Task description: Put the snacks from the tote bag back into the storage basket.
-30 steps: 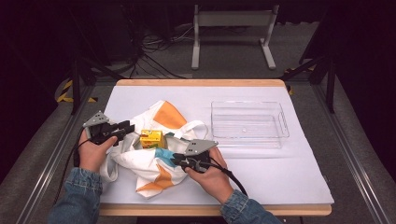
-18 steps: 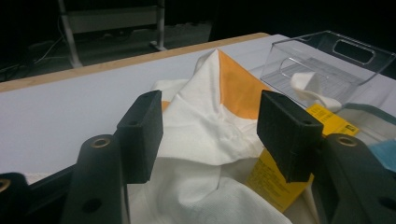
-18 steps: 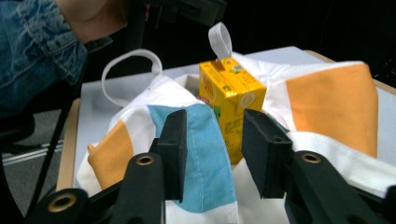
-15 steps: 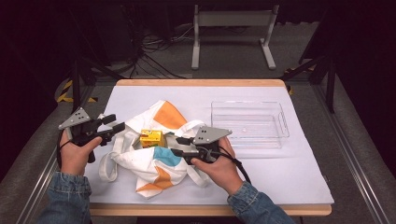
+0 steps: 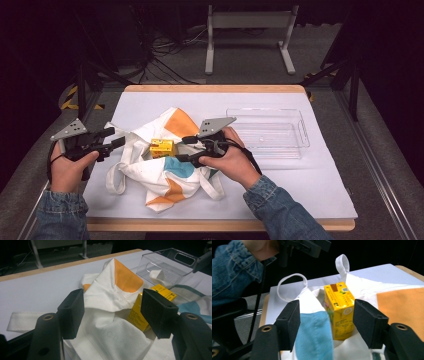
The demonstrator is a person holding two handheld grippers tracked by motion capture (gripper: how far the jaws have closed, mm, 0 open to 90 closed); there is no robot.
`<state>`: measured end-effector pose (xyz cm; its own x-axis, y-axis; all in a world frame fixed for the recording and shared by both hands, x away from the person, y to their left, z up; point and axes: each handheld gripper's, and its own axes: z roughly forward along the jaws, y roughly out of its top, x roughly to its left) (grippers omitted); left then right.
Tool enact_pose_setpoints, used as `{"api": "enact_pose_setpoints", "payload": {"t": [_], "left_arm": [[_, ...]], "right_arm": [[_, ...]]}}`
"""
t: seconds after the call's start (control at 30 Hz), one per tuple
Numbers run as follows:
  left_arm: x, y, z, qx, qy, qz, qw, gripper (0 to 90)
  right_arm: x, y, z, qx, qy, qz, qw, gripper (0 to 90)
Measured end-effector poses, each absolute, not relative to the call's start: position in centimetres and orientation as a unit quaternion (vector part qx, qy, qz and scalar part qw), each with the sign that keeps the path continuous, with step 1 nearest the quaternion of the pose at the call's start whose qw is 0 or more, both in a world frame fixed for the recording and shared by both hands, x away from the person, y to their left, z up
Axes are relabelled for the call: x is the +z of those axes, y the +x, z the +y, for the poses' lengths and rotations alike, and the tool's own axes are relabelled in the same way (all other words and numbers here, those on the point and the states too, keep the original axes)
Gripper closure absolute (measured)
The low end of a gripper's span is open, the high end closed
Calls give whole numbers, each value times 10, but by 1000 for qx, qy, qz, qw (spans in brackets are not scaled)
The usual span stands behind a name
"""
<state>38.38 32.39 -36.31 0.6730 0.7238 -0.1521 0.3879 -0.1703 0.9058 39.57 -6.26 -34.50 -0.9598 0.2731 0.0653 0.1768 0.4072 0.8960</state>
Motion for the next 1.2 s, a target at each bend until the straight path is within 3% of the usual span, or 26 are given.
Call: {"api": "enact_pose_setpoints", "payload": {"t": [0.97, 1.2], "left_arm": [[-372, 377, 340, 150, 729, 413, 525, 301], [-372, 379, 340, 151, 729, 412, 526, 301]], "right_arm": [[-374, 443, -8, 448, 132, 883, 53, 292], [-381, 443, 4, 441, 118, 888, 55, 393]]}}
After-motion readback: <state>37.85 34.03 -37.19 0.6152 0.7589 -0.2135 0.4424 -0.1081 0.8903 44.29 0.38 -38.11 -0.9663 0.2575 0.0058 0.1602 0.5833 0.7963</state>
